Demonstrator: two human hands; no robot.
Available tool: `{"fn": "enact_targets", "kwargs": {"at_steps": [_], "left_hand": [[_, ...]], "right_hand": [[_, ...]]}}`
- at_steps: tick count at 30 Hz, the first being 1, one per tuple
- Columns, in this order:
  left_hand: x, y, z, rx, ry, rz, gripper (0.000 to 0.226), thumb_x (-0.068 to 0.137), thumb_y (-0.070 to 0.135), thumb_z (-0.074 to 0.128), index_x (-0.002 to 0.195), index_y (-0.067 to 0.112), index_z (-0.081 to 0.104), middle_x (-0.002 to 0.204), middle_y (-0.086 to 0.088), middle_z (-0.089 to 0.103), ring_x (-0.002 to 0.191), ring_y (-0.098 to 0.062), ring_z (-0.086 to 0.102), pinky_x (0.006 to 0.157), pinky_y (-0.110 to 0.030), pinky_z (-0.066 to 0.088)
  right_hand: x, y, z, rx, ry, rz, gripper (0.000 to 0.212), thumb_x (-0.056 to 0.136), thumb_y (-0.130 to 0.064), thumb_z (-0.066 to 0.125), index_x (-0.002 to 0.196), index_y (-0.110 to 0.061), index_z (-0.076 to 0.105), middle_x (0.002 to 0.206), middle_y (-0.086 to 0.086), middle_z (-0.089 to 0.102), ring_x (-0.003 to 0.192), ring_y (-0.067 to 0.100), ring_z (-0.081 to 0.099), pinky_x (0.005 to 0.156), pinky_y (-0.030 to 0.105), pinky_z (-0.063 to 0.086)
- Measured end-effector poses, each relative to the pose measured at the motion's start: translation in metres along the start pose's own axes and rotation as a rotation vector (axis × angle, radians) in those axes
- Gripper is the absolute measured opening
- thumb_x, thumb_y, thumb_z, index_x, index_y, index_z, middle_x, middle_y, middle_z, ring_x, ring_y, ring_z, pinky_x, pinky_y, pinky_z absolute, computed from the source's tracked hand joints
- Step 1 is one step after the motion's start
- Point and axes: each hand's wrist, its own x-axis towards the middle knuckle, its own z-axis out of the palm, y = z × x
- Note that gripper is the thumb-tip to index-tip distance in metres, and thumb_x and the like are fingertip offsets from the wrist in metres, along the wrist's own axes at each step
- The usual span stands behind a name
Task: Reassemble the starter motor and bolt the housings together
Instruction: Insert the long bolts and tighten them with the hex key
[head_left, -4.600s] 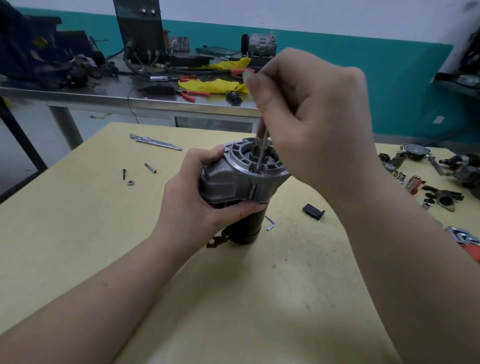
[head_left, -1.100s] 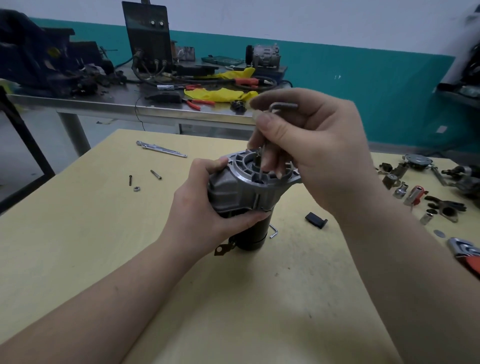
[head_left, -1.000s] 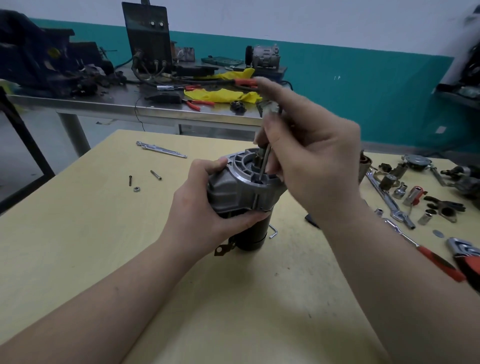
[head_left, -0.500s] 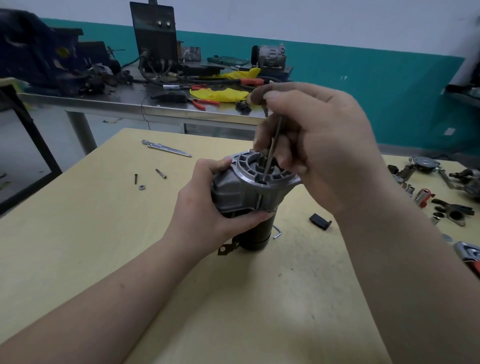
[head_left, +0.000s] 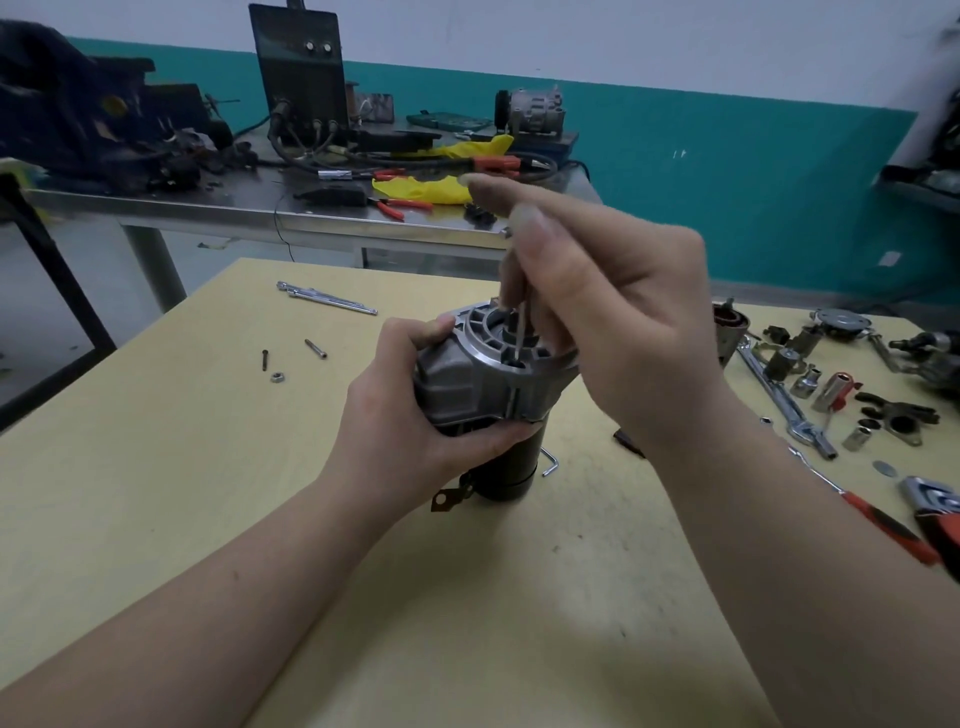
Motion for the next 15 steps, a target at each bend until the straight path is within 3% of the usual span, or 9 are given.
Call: {"fn": "enact_targets", "kwargs": {"at_steps": [2,5,7,10,13,15], "left_hand": [[0.000,0.000,0.001,0.008,-0.008,-0.002,0.088,0.059,0.062,0.098,0.124,0.067,0.037,0.136,0.031,0.061,0.115,0.006,0.069,0.085,-0.007,0.054],[0.000,-0.001,0.001,0.017,-0.013,-0.013,0.087,0.058,0.064,0.096,0.123,0.064,0.038,0.135,0.032,0.061,0.115,0.005,0.069,0.086,-0.008,0.054],[0.000,0.000,0.001,0.016,-0.013,-0.026,0.085,0.057,0.064,0.096,0.123,0.059,0.041,0.134,0.031,0.061,0.114,0.004,0.069,0.085,-0.008,0.054],[0.000,0.002,0.000,0.005,-0.015,-0.031,0.083,0.058,0.062,0.095,0.121,0.058,0.041,0.130,0.032,0.066,0.113,0.006,0.069,0.085,-0.006,0.052],[0.001,0.003,0.000,0.000,-0.003,-0.031,0.083,0.058,0.062,0.095,0.121,0.054,0.041,0.129,0.038,0.064,0.113,0.010,0.067,0.085,-0.005,0.050],[0.001,0.003,0.000,-0.011,-0.006,-0.028,0.082,0.059,0.062,0.096,0.119,0.062,0.041,0.129,0.039,0.063,0.113,0.009,0.068,0.085,-0.005,0.052]], "right_hand": [[0.004,-0.002,0.000,-0.052,0.075,0.034,0.021,0.108,-0.015,0.058,0.109,-0.006,0.077,0.065,0.009,0.064,0.052,0.008,0.055,0.053,0.021,0.041],[0.009,-0.004,0.003,-0.027,0.156,0.175,0.020,0.107,-0.013,0.061,0.118,-0.005,0.075,0.061,-0.004,0.066,0.046,0.008,0.057,0.048,0.019,0.043],[0.012,-0.005,0.000,0.173,0.125,0.373,0.022,0.106,-0.016,0.062,0.123,-0.009,0.074,0.058,0.002,0.065,0.041,0.011,0.051,0.041,0.018,0.038],[0.016,-0.006,-0.010,0.487,-0.022,0.569,0.014,0.102,-0.025,0.068,0.105,-0.012,0.073,0.065,0.010,0.062,0.043,0.015,0.044,0.038,0.019,0.031],[0.013,-0.001,-0.011,0.553,-0.052,0.510,0.008,0.100,-0.018,0.070,0.097,-0.013,0.064,0.075,0.013,0.069,0.047,0.017,0.053,0.040,0.021,0.037],[0.005,0.004,-0.007,0.343,0.006,0.312,0.011,0.098,-0.005,0.071,0.103,-0.010,0.064,0.078,0.015,0.072,0.048,0.017,0.059,0.043,0.023,0.044]]}}
